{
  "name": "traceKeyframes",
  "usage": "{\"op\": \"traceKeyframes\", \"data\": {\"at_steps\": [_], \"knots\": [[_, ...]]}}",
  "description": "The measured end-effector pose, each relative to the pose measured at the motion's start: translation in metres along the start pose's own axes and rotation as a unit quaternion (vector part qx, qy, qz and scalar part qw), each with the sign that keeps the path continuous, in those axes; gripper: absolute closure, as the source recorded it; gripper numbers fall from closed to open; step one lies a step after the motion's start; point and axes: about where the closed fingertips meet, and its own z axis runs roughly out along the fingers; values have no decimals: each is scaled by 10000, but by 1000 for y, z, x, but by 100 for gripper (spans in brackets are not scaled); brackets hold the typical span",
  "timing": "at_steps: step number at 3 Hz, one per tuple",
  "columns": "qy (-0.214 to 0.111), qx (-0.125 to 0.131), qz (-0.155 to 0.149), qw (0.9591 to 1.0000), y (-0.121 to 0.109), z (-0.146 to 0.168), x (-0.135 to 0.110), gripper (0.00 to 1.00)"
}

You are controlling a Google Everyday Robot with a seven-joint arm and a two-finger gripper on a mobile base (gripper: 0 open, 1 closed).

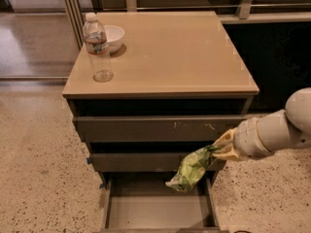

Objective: Place green jalapeno chip bag into bottom drawer

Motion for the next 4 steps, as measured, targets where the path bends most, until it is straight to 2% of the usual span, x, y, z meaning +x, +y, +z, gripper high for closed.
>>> {"op": "traceKeyframes", "data": {"at_steps": [1,2,3,4], "knots": [[-446,-355,346,9978,18,57,50,100],[-632,-953,691,9910,43,113,88,100],[-688,-1057,773,9890,50,125,93,100],[-625,-1088,680,9898,57,141,103,100]]}}
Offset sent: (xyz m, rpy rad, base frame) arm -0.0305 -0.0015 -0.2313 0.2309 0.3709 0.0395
